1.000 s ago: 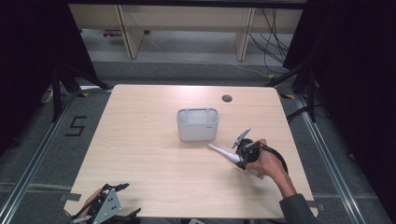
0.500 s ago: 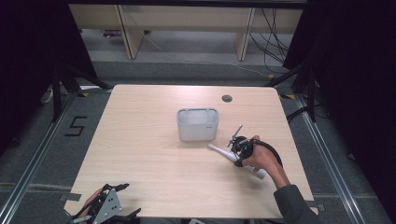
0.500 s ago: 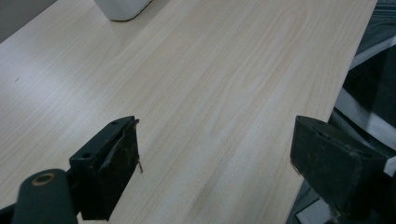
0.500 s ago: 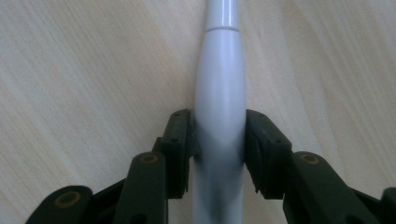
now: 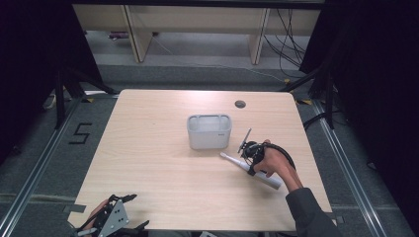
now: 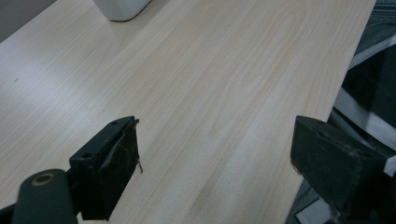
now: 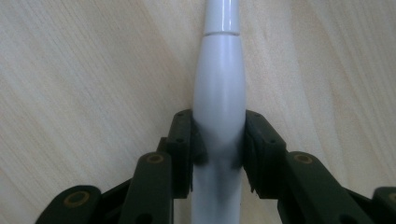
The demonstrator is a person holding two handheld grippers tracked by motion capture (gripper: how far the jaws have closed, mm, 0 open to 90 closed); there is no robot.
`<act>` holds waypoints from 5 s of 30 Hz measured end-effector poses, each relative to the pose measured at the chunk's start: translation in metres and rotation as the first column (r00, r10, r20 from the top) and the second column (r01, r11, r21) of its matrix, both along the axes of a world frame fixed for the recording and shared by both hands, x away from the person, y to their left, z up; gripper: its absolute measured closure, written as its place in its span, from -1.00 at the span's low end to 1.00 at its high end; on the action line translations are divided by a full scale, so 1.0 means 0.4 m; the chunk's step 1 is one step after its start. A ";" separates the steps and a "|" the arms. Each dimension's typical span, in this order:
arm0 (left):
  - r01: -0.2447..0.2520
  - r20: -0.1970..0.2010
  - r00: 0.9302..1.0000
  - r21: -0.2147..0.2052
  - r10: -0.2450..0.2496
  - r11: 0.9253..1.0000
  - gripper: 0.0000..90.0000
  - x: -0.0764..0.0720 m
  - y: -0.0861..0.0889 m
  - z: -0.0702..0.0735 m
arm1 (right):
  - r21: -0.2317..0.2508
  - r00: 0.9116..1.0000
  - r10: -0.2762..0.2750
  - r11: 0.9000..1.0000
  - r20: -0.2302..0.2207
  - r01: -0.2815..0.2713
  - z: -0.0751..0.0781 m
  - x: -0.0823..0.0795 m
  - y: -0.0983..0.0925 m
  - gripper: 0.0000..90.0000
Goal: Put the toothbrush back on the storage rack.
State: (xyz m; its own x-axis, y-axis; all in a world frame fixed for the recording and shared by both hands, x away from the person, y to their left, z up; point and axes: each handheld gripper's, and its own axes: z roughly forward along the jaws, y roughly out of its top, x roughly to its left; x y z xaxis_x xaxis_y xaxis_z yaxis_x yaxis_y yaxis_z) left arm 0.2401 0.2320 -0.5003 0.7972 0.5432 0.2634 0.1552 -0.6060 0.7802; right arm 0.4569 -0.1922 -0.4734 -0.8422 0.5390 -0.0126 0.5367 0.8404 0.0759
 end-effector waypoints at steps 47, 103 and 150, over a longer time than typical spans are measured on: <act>-0.007 0.003 1.000 -0.010 0.007 1.000 -0.67 0.001 0.003 0.002 | 0.519 0.864 -0.255 0.854 0.434 -0.009 0.214 -0.079 -0.101 0.49; -0.009 0.010 1.000 -0.005 0.009 1.000 -0.67 0.002 0.005 0.004 | 0.797 0.795 -0.396 0.578 0.460 -0.174 0.341 0.008 0.122 0.49; -0.005 0.008 1.000 -0.003 0.005 1.000 -0.67 0.001 0.005 0.005 | 0.803 0.772 -0.452 0.584 0.447 -0.123 0.222 0.128 0.232 0.49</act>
